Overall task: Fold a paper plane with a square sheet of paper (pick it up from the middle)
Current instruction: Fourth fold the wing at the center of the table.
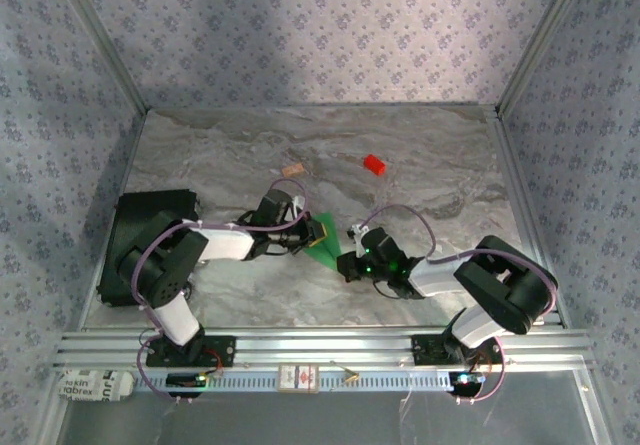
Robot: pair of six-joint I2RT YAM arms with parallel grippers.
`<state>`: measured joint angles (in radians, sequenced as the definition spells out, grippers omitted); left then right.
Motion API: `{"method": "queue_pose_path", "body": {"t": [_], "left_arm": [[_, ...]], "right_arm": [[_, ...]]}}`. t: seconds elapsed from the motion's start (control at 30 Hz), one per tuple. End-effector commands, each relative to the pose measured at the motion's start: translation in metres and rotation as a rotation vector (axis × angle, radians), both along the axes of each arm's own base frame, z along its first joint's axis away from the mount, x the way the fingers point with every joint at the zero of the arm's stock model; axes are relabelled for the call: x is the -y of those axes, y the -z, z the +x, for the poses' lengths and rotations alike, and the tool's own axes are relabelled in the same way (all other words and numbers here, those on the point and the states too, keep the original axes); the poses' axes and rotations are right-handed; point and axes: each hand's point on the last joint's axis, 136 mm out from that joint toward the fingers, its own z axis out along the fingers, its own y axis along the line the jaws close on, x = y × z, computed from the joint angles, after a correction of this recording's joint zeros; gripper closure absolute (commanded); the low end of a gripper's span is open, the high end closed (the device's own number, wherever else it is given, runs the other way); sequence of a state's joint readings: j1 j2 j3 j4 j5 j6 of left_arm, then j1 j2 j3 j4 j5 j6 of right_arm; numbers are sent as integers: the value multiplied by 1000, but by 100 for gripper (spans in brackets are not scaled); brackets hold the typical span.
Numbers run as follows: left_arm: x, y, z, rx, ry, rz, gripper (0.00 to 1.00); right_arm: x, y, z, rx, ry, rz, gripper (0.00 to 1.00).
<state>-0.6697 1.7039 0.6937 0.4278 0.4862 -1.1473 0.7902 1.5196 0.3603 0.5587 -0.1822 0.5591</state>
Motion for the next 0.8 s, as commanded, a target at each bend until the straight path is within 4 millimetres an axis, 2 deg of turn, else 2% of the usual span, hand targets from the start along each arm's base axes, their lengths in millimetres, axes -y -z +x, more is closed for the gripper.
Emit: {"method": "queue_pose_path", "body": {"t": [0.0, 0.2, 0.77], "left_arm": [[12, -14, 9, 36, 6, -48, 95], [11, -5, 10, 25, 1, -32, 95], [10, 11, 12, 7, 3, 13, 95]], "right_arm": [[13, 33, -23, -171, -8, -64, 89], [11, 39, -23, -215, -4, -56, 88], [12, 39, -21, -250, -2, -64, 88]]}}
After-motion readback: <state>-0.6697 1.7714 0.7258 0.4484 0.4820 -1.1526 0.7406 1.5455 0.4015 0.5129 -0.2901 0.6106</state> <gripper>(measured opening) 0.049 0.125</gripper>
